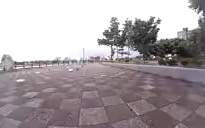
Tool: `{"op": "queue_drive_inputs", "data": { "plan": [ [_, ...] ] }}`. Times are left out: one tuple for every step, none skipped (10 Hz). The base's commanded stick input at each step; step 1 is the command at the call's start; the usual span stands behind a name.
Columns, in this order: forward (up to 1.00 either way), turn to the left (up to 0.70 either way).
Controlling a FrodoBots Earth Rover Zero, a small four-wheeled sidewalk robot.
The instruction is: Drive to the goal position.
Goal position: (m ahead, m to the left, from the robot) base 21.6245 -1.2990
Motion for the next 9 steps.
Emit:
{"op": "queue_drive_inputs", "data": {
  "plan": [
    [1.00, 0.00],
    [1.00, 0.00],
    [1.00, 0.00],
    [1.00, 0.00],
    [1.00, 0.00],
    [1.00, 0.00],
    [1.00, 0.00],
    [1.00, 0.00],
    [1.00, 0.00]
  ]
}}
